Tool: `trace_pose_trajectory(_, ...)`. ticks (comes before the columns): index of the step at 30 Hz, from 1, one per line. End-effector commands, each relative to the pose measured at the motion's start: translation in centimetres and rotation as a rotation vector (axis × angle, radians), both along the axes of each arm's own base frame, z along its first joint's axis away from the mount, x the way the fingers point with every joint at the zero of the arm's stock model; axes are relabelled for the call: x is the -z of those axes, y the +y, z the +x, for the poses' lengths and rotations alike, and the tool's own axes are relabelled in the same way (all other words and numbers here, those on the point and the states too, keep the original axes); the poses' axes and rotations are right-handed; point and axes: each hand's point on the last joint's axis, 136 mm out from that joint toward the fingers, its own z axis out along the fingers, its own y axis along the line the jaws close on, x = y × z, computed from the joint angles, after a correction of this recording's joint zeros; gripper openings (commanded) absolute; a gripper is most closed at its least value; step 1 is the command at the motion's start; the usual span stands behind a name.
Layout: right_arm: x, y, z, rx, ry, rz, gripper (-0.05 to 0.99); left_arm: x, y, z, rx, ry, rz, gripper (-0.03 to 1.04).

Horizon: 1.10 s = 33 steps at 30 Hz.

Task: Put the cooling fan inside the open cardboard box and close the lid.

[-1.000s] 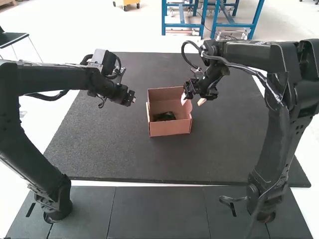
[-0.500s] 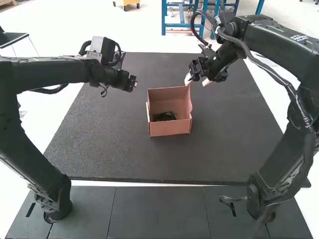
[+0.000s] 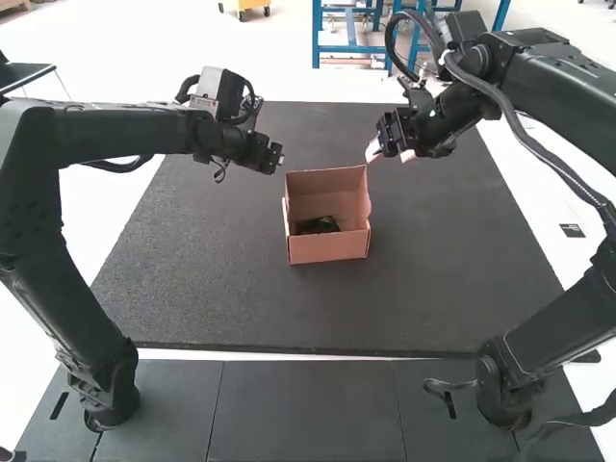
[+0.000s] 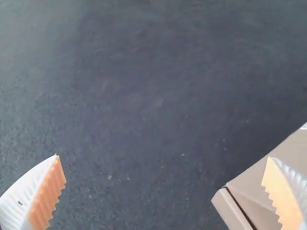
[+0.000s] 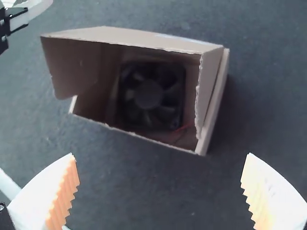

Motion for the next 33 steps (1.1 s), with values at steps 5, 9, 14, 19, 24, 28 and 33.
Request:
trace_pose_trajectory(5, -0.6, -0.8, -0.8, 0.006, -0.049, -0.016, 0.76, -1.8, -1.4, 0.4, 0.034, -0.034, -0.047, 0.97)
trace_pose_trajectory(9, -0.5, -0.9, -0.9, 0.006, -0.046, -0.017, 0.76, -1.4, -1.7, 0.2, 0.05, -0.018, -0.053, 0.97)
trace_pose_trajectory(14, -0.2, -0.9, -1.3, -0.005, -0.031, -0.028, 0.76, -0.9, -2.9, -0.5, 0.089, 0.004, -0.06, 0.97)
trace_pose_trajectory(19, 0.1, -1.1, -1.7, -0.018, -0.019, -0.041, 0.76, -0.2, -4.0, -1.0, 0.122, 0.026, -0.059, 0.97)
trace_pose_trajectory(24, 0.2, -1.2, -1.8, -0.021, -0.013, -0.047, 0.76, 0.8, -4.9, -1.6, 0.151, 0.06, -0.059, 0.97)
trace_pose_trajectory(28, 0.4, -1.2, -1.8, -0.022, -0.011, -0.048, 0.76, 1.8, -5.1, -1.9, 0.165, 0.091, -0.047, 0.97)
trace_pose_trajectory(33, 0.6, -1.1, -1.7, -0.024, -0.006, -0.05, 0.76, 3.6, -5.3, -2.7, 0.182, 0.143, -0.037, 0.97)
